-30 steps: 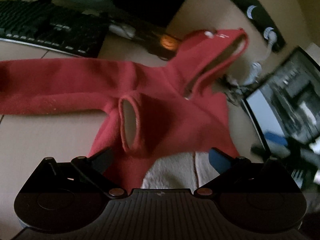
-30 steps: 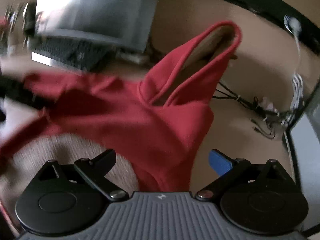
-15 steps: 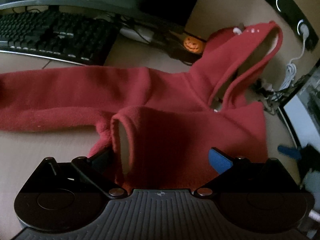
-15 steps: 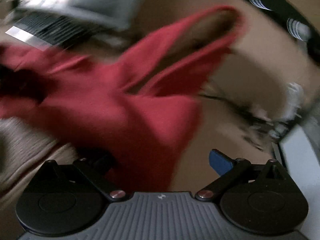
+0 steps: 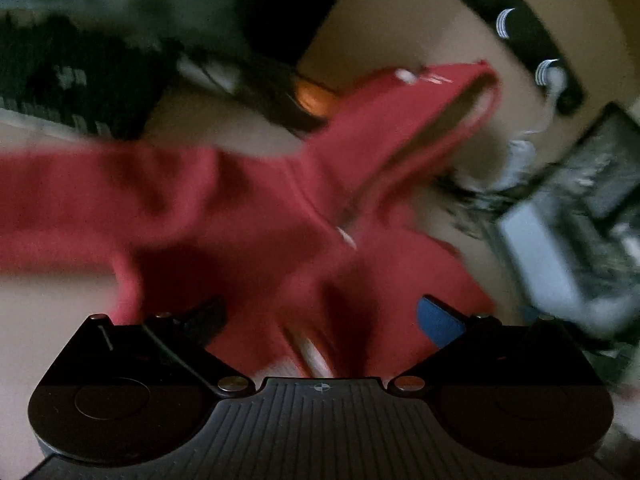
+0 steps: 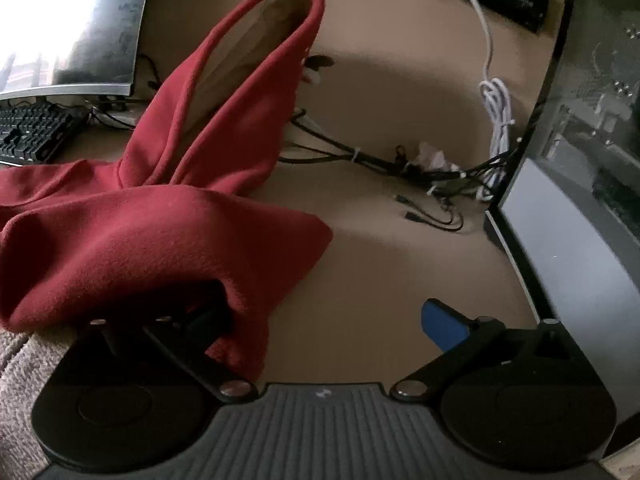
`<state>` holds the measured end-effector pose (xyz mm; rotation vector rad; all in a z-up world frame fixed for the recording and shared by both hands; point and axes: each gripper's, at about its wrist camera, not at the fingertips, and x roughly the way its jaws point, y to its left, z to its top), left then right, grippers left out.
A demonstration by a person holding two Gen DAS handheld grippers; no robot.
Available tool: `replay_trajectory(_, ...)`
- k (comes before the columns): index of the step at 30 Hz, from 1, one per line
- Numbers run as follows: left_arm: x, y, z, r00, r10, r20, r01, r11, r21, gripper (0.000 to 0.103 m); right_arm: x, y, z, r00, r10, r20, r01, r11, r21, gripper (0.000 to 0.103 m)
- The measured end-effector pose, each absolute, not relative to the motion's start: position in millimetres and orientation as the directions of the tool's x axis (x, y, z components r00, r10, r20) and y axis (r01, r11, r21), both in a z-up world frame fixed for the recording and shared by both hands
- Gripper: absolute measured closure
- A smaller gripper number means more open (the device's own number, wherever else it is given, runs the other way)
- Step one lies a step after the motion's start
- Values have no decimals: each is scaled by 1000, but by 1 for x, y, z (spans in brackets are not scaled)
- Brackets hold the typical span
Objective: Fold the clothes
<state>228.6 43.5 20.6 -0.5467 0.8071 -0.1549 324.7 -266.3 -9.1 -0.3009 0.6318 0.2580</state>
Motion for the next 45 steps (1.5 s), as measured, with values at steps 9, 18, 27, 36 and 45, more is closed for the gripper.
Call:
replay_trajectory(9,251,18,-10,642,-479,-599,31,796,-604,0,317,-263,-8,766,150,-625,-354,910,-214,0)
replay_trajectory(18,290,36,6,715,-436,-547,42,807,-589,0,298,-230,-17,752,189,-631,-442,855,-271,0)
replay_trajectory(27,296,88,30,786,-279,-551,-37,869,-493,0,299,-240,4,717,278,-640,-470,870,-148,0)
replay_trajectory(36,258,98,25,749,-288,-597,-61,867,-494,0,307,-256,21,697,253,-671,-358,934,-20,0)
replay_trajectory(45,188,163,-11,716,-227,-661,-394,649,-650,0,280,-214,45,716,237,-657,-330,944,-19,0)
